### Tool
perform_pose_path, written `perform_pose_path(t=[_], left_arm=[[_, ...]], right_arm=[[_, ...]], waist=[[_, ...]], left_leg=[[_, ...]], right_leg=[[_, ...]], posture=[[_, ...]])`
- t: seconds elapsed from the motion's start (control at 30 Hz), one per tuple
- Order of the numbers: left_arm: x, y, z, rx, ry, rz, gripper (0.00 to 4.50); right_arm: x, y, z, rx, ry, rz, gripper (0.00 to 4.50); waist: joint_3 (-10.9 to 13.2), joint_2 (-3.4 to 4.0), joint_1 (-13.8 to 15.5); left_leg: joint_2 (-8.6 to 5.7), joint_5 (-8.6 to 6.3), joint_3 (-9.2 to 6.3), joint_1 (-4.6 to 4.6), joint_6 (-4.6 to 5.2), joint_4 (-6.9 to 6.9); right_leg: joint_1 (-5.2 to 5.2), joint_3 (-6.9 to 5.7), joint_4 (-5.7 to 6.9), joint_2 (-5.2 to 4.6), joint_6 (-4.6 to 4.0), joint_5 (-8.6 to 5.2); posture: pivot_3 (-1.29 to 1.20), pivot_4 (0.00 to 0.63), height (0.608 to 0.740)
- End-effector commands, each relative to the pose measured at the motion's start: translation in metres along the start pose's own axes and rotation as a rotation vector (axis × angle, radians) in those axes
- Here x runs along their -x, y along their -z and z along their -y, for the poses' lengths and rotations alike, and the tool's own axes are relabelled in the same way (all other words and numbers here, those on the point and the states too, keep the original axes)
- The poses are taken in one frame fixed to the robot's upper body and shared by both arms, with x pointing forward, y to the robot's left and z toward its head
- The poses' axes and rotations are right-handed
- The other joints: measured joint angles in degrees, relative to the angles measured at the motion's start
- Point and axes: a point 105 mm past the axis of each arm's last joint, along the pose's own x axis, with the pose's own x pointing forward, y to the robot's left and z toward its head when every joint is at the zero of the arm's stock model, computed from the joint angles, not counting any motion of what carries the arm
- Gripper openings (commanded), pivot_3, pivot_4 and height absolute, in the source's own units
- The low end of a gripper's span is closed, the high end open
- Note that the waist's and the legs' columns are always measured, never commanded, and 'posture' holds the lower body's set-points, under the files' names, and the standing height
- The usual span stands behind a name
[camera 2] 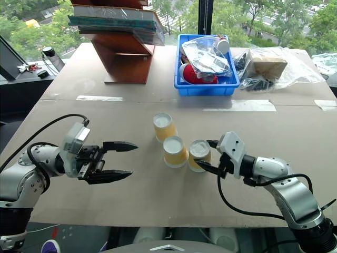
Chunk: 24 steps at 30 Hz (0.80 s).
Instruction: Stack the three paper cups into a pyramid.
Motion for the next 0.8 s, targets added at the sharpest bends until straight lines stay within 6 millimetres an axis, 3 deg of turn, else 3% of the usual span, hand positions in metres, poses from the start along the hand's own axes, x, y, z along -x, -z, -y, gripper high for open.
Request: perform_pose_path(t=[0.03,0.1,0.13,0.33,0.5,0.6,0.8], left_arm=[[0.000,-0.007,0.003,-0.029,0.006,0.019,4.50],[-0.001,-0.007,0.003,-0.027,0.006,0.020,4.50],[-0.001,-0.007,0.003,-0.027,0.006,0.021,4.50],[-0.003,-0.011,-0.007,-0.019,-0.026,0.048,4.50],[-0.012,-0.020,-0.033,-0.049,-0.112,0.063,4.50],[-0.026,-0.020,-0.065,-0.060,-0.222,0.035,4.50],[-0.044,-0.014,-0.096,-0.106,-0.278,-0.022,4.50]], right_arm=[[0.005,-0.008,0.003,0.010,-0.010,0.028,3.64],[0.008,-0.010,0.002,0.048,-0.023,0.032,4.40],[0.009,-0.013,0.001,0.058,-0.027,0.047,4.47],[0.017,-0.034,-0.008,0.101,-0.059,0.144,4.47],[0.031,-0.049,-0.010,0.122,-0.039,0.197,4.47],[0.050,-0.060,-0.015,0.137,-0.026,0.219,4.47],[0.066,-0.060,-0.024,0.118,0.010,0.176,4.47]], waist=[[0.00,0.00,0.03],[0.00,0.00,0.04],[0.00,0.00,0.05],[0.00,0.00,0.17],[0.00,-0.01,0.63],[0.00,0.00,1.19],[-0.02,-0.05,1.27]], left_leg=[[0.00,0.00,0.00,0.00,0.00,0.00],[0.00,0.00,0.00,0.00,0.00,0.00],[0.00,0.00,0.00,0.00,0.00,0.00],[0.00,0.00,-0.02,0.00,0.00,0.00],[-0.03,0.00,-0.04,-0.01,0.00,0.02],[-0.08,0.00,-0.03,-0.01,0.00,0.03],[-0.08,0.00,-0.07,-0.01,0.00,0.04]], right_leg=[[0.00,0.00,0.00,0.00,0.00,0.00],[0.00,0.00,0.00,0.00,0.00,0.00],[0.00,0.00,0.00,-0.01,0.00,0.00],[0.00,-0.02,0.00,0.00,0.00,0.00],[0.03,-0.03,0.01,-0.01,0.01,0.01],[0.04,-0.01,0.00,-0.03,0.02,0.01],[0.07,-0.03,0.00,0.01,0.02,0.01]], posture=[[0.00,0.150,0.740],[0.00,0.150,0.740],[0.00,0.150,0.740],[0.00,0.150,0.740],[0.00,0.150,0.740],[0.00,0.150,0.740],[0.00,0.150,0.740]])
